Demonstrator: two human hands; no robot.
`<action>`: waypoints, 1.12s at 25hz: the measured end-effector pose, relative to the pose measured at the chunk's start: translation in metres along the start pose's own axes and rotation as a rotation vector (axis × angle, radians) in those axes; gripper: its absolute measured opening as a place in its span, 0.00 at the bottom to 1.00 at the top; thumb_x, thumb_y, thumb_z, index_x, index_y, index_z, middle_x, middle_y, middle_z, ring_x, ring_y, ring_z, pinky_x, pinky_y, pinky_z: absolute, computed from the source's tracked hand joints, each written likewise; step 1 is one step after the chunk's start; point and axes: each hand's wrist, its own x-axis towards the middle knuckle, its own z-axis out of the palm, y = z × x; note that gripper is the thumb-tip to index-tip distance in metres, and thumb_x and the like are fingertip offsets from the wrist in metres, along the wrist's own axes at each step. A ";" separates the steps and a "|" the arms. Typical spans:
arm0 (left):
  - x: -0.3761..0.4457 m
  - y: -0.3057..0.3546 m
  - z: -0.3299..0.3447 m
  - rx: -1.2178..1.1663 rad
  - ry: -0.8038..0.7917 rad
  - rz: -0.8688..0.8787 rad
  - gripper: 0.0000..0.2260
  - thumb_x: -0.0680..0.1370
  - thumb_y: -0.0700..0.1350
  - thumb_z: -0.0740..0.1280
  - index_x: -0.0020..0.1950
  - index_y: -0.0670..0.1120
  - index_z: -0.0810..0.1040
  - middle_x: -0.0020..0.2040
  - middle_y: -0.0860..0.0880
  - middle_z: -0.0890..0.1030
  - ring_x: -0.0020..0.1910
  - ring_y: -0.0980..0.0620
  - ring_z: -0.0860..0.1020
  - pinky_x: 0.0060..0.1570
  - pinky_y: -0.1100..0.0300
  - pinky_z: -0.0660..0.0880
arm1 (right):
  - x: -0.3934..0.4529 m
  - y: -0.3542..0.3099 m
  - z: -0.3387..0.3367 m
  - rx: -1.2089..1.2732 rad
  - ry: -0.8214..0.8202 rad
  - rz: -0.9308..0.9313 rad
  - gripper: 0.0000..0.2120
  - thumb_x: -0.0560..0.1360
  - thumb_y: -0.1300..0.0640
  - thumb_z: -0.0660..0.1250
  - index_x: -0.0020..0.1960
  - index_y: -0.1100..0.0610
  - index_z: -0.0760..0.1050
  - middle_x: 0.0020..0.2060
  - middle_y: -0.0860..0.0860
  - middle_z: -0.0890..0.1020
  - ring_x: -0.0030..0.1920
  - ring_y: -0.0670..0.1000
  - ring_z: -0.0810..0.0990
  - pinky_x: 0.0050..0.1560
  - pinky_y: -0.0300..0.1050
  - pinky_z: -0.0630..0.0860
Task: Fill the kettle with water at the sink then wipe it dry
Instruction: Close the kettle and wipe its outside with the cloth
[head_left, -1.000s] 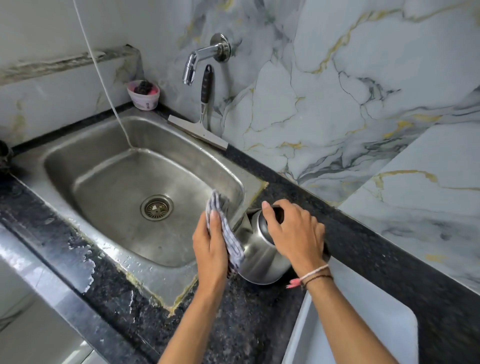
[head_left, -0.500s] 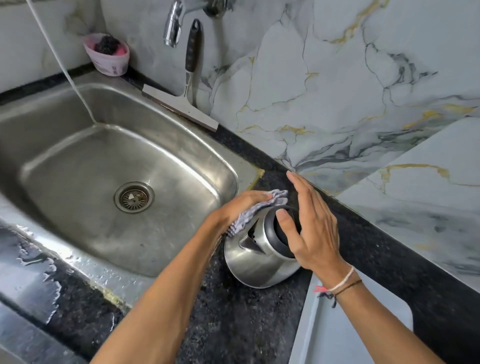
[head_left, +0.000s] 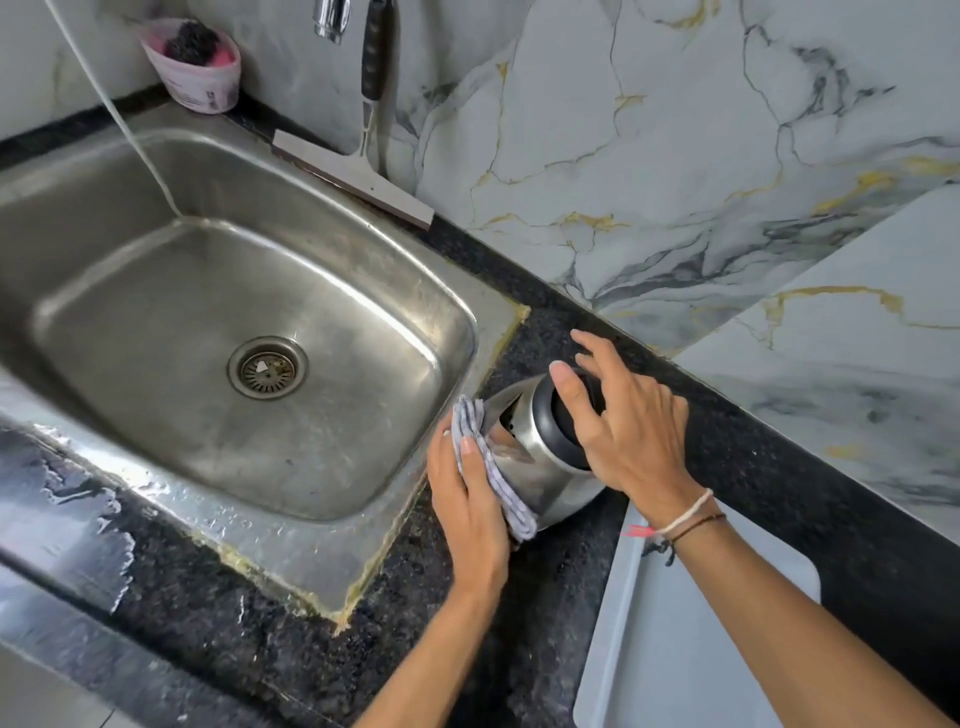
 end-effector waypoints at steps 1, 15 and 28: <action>0.001 0.011 0.007 -0.011 0.022 0.045 0.16 0.87 0.51 0.57 0.72 0.54 0.76 0.70 0.53 0.80 0.71 0.57 0.77 0.74 0.48 0.72 | 0.001 -0.002 0.002 -0.024 0.024 0.031 0.35 0.77 0.26 0.43 0.73 0.44 0.68 0.56 0.50 0.87 0.56 0.61 0.83 0.52 0.56 0.69; 0.023 -0.020 0.050 0.182 0.196 0.165 0.22 0.86 0.52 0.55 0.77 0.43 0.70 0.74 0.43 0.74 0.74 0.46 0.72 0.74 0.42 0.69 | 0.033 -0.020 0.025 -0.031 0.232 0.489 0.36 0.79 0.28 0.45 0.61 0.52 0.80 0.50 0.61 0.85 0.55 0.65 0.79 0.49 0.55 0.57; 0.049 0.176 0.093 -0.586 -0.187 -0.119 0.25 0.87 0.55 0.55 0.80 0.43 0.67 0.80 0.39 0.69 0.81 0.40 0.67 0.81 0.40 0.62 | 0.021 0.006 -0.039 1.249 0.166 0.568 0.29 0.82 0.34 0.54 0.67 0.55 0.78 0.66 0.51 0.81 0.71 0.53 0.74 0.59 0.38 0.68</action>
